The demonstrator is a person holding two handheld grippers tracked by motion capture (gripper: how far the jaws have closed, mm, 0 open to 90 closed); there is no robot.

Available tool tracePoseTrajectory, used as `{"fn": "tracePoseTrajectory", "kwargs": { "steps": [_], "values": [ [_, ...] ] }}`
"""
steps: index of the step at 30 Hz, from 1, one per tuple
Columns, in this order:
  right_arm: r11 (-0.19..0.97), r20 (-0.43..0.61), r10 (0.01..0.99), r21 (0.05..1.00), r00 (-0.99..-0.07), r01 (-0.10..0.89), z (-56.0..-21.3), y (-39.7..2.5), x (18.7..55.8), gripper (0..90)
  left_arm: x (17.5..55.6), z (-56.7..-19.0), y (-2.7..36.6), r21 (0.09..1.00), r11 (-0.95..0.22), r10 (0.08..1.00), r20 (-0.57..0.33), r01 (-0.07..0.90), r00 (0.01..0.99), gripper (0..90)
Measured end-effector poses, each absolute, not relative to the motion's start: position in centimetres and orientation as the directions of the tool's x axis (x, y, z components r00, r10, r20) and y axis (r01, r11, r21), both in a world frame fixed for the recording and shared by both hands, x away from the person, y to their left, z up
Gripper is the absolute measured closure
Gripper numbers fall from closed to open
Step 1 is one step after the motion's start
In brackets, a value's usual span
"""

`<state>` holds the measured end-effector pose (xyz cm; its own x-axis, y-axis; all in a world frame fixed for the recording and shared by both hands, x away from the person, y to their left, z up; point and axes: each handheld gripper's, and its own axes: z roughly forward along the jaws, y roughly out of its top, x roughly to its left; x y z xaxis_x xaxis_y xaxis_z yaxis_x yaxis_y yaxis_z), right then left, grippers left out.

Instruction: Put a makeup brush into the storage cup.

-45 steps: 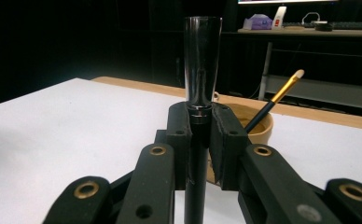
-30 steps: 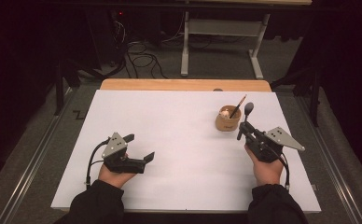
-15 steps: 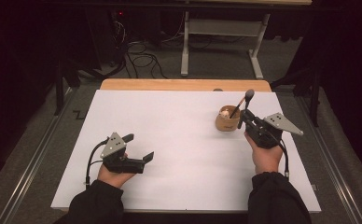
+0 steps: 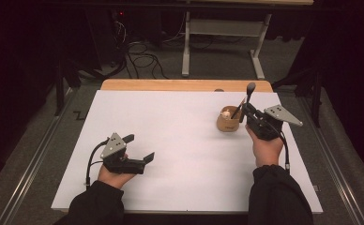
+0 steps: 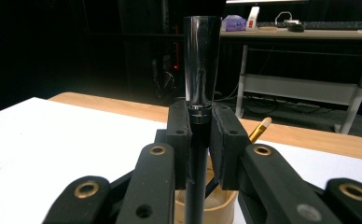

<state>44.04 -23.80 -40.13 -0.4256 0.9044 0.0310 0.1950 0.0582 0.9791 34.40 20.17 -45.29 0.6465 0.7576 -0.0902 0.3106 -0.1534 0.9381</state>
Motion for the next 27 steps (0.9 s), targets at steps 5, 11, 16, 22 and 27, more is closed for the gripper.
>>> {"fn": "tracePoseTrajectory", "kwargs": {
  "steps": [5, 11, 16, 22, 27],
  "values": [
    [0.059, 0.032, 0.907, 0.978, -0.420, 0.202, -40.1, -23.7, 44.9, 80.6, 34.4, -45.3, 20.2, 0.938, -0.153, 0.757, -0.091, 0.311, 0.648, 0.4],
    [0.060, 0.030, 0.910, 0.977, -0.413, 0.204, -39.8, -23.4, 45.6, 80.6, 34.4, -45.3, 20.3, 0.939, -0.151, 0.757, -0.092, 0.310, 0.647, 0.4],
    [0.060, 0.030, 0.911, 0.977, -0.411, 0.205, -39.6, -23.2, 46.2, 80.6, 34.4, -45.3, 20.3, 0.940, -0.150, 0.757, -0.091, 0.308, 0.647, 0.4],
    [0.060, 0.031, 0.915, 0.976, -0.402, 0.211, -39.4, -23.0, 46.7, 80.6, 34.4, -45.3, 20.3, 0.940, -0.150, 0.757, -0.091, 0.308, 0.647, 0.4],
    [0.062, 0.032, 0.914, 0.974, -0.403, 0.217, -39.5, -22.8, 47.0, 80.6, 34.5, -45.3, 20.3, 0.940, -0.149, 0.757, -0.092, 0.308, 0.646, 0.4]
  ]
}}
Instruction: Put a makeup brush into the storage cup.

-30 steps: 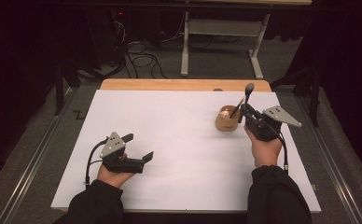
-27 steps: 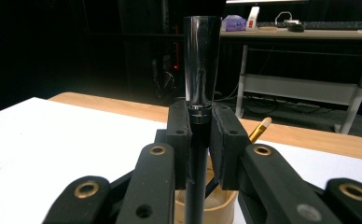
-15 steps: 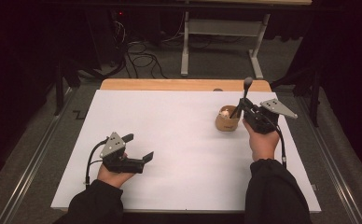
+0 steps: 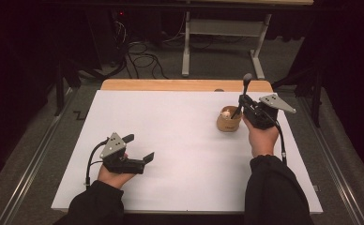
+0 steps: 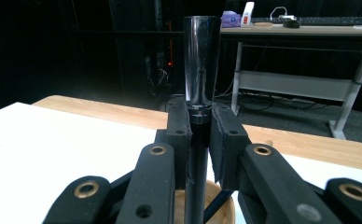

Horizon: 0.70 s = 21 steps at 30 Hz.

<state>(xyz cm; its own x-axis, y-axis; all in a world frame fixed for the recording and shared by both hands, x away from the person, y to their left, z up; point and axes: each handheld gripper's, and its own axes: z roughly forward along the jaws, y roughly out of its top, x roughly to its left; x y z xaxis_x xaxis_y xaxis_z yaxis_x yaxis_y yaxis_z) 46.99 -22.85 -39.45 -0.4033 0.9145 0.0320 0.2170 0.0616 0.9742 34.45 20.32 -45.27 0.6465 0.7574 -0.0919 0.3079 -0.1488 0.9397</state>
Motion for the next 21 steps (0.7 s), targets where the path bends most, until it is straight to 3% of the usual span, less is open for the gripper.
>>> {"fn": "tracePoseTrajectory", "kwargs": {
  "steps": [21],
  "values": [
    [0.050, 0.062, 0.921, 0.960, -0.385, 0.275, -41.3, -22.9, 48.1, 80.5, 34.5, -45.3, 20.4, 0.940, -0.147, 0.758, -0.093, 0.308, 0.645, 0.4]
  ]
}}
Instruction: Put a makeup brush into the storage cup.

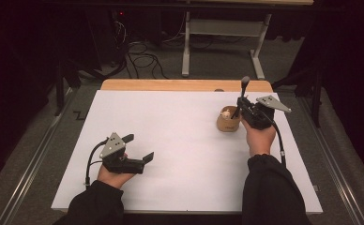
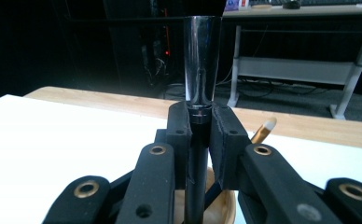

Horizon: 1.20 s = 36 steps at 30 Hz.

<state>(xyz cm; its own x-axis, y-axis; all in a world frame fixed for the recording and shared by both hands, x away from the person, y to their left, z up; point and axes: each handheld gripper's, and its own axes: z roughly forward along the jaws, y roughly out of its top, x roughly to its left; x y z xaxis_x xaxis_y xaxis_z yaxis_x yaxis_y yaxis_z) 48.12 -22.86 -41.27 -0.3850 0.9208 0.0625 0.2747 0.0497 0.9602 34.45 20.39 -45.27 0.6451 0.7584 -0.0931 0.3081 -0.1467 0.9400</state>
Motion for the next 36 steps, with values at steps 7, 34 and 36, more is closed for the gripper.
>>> {"fn": "tracePoseTrajectory", "kwargs": {
  "steps": [7, 34, 36],
  "values": [
    [0.042, 0.078, 0.923, 0.953, -0.376, 0.300, -42.3, -23.2, 48.3, 80.5, 34.4, -45.3, 20.4, 0.940, -0.148, 0.758, -0.092, 0.307, 0.646, 0.4],
    [0.051, 0.085, 0.918, 0.944, -0.388, 0.326, -43.1, -23.5, 47.8, 62.5, 34.4, -45.2, 20.4, 0.941, -0.147, 0.758, -0.090, 0.304, 0.646, 0.4],
    [0.052, 0.085, 0.916, 0.944, -0.392, 0.327, -43.1, -23.6, 47.7, 62.5, 34.4, -45.2, 20.4, 0.941, -0.148, 0.758, -0.090, 0.305, 0.646, 0.4]
  ]
}}
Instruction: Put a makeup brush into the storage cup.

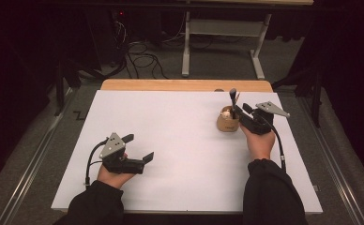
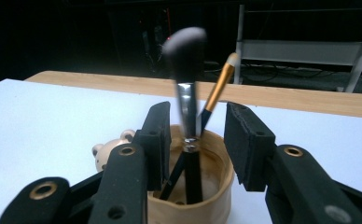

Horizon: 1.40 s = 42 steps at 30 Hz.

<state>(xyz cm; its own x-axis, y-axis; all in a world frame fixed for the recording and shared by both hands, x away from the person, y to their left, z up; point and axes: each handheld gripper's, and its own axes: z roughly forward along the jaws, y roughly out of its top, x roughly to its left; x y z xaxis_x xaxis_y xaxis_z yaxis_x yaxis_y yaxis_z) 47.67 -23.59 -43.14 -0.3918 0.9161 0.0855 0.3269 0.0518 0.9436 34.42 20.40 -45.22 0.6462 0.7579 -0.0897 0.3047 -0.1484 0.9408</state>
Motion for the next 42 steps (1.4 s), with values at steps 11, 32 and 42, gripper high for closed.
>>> {"fn": "tracePoseTrajectory", "kwargs": {
  "steps": [11, 32, 42],
  "values": [
    [0.073, 0.071, 0.910, 0.942, -0.408, 0.327, -42.9, -23.8, 47.1, 62.8, 34.4, -45.2, 20.4, 0.941, -0.149, 0.759, -0.089, 0.305, 0.645, 0.4],
    [0.112, 0.057, 0.889, 0.936, -0.455, 0.335, -43.5, -23.7, 45.4, 58.9, 34.4, -45.3, 20.3, 0.940, -0.153, 0.759, -0.086, 0.305, 0.645, 0.4],
    [0.112, 0.077, 0.859, 0.936, -0.506, 0.334, -43.9, -23.4, 44.0, 43.7, 34.4, -45.4, 20.2, 0.937, -0.160, 0.757, -0.086, 0.310, 0.648, 0.4]
  ]
}}
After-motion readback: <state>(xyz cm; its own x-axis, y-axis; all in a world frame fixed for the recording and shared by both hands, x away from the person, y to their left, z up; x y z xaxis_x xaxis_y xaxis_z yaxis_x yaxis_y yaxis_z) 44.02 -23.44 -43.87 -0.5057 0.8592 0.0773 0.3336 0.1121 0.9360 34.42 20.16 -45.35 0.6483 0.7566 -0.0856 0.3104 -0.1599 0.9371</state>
